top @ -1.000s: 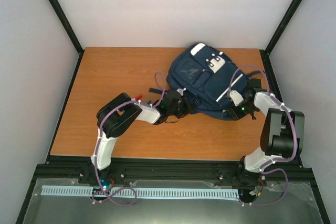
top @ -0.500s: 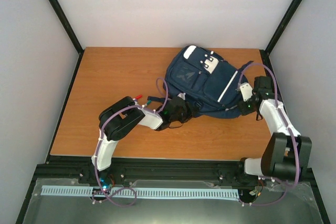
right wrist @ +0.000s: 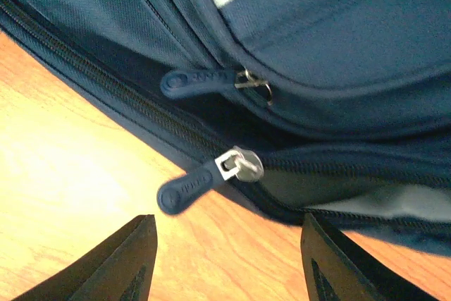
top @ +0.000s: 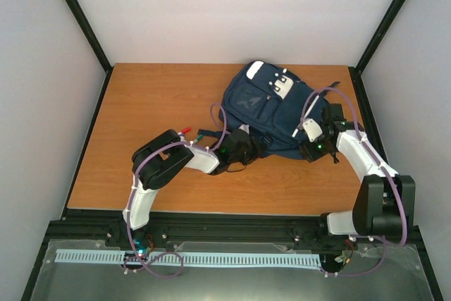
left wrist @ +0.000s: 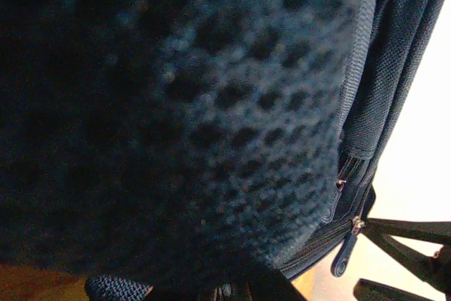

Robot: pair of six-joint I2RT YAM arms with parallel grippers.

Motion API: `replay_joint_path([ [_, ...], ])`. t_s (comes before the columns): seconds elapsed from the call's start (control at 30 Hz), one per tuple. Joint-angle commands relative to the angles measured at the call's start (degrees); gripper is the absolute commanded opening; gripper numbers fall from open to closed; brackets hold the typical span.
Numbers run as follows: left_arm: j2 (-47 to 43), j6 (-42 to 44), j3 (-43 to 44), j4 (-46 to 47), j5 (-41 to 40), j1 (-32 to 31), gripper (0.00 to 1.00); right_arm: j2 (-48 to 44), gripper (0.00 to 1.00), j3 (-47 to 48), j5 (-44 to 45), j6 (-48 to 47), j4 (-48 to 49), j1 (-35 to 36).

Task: Pack the student bag
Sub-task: Zip the student bag at the center of the board.

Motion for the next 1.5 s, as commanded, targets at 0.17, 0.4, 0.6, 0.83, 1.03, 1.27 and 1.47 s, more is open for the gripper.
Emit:
replay_joint_path([
  [0.17,-4.42,3.55,1.66,-4.04,1.73,-1.94,0.01,6.06,0.55,2.62,5.13,5.17,3.19,8.16],
  [0.4,-6.07,5.01,1.93,-6.17,0.83,-2.17,0.01,6.59,0.47,2.38,14.49,5.94,3.69,10.54],
  [0.6,-5.69,5.13,2.01,-6.47,0.56,-2.13,0.01,4.3,0.35,0.32,18.99,4.52,2.21,10.54],
  [0.83,-5.64,5.34,2.09,-6.67,0.43,-2.17,0.01,1.97,0.17,-3.49,18.4,3.33,2.91,10.54],
  [1.03,-5.9,5.61,2.03,-7.1,0.3,-2.17,0.01,3.0,0.13,-3.43,16.01,3.57,2.93,10.45],
  [1.27,-6.22,7.01,1.75,-8.97,-0.3,-2.17,0.01,1.42,0.03,-1.27,15.48,2.14,-1.39,9.65],
  [1.47,-5.75,7.23,0.5,-9.58,-0.94,-2.15,0.01,-1.46,0.03,-1.05,15.03,-0.55,-5.41,7.12],
])
